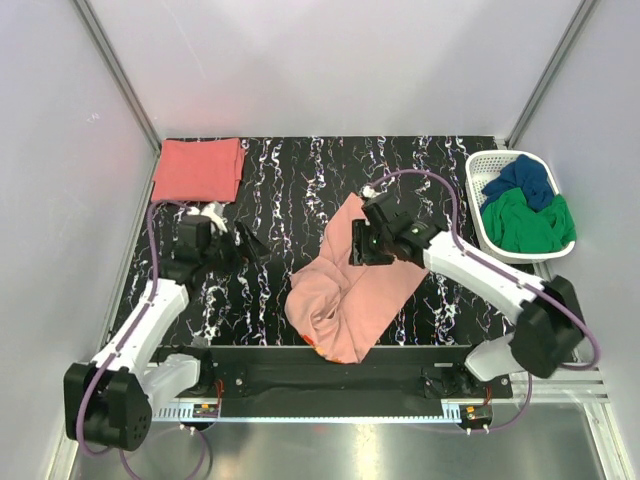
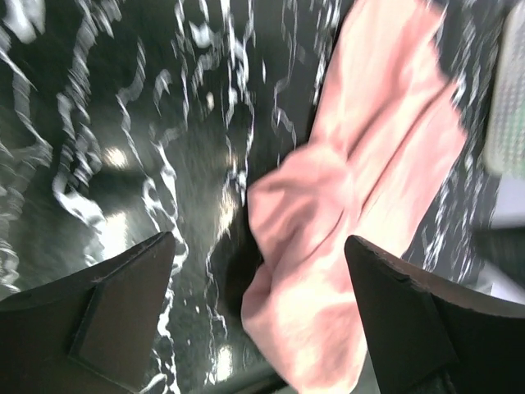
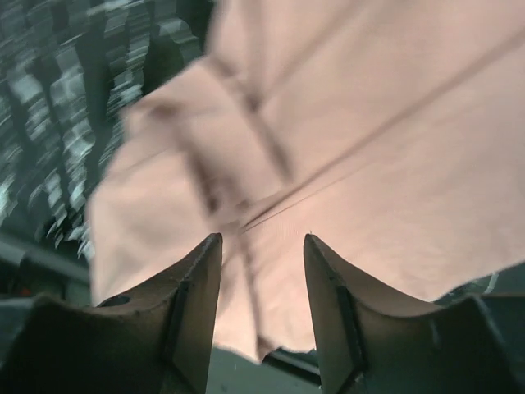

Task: Fold and stack the t-shirts
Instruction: Move the tshirt to the center of the board

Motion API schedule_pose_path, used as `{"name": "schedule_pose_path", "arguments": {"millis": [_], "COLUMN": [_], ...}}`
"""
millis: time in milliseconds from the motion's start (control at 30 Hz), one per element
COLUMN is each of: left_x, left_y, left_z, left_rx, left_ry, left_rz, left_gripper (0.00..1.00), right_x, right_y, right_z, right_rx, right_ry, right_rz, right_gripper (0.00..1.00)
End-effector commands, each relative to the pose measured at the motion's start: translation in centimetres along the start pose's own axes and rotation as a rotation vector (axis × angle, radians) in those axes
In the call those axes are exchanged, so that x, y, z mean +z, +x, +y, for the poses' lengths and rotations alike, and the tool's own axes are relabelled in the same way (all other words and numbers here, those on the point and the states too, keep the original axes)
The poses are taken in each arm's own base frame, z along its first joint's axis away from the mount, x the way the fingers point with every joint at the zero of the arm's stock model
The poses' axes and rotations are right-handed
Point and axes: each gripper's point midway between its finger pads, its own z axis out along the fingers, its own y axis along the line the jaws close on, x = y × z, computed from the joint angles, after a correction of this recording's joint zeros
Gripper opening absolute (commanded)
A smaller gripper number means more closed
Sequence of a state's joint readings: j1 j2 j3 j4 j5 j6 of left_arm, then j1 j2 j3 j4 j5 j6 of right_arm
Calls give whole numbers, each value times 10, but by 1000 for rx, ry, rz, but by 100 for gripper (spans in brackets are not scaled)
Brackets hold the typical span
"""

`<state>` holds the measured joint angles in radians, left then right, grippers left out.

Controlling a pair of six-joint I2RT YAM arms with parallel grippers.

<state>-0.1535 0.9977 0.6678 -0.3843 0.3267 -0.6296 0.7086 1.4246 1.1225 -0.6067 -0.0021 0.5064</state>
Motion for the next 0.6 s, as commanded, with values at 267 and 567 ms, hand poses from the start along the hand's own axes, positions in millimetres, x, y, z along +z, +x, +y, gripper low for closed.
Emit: {"name": "schedule_pose_path", "arguments": {"millis": [267,567], "left_x": [40,52], "left_y": [55,101], "left_z": [-53,-59], "left_rx": [111,145], "left_ry": [162,220], "left_rz": [183,326], "left_gripper": [84,77], "right_x": [51,81], "right_y": [-41,-57], "right_z": [-135,-175], "right_rx": [421,442], "right_ry": [432,492], "right_rz": [-77,-114], "right_gripper": [49,49]}}
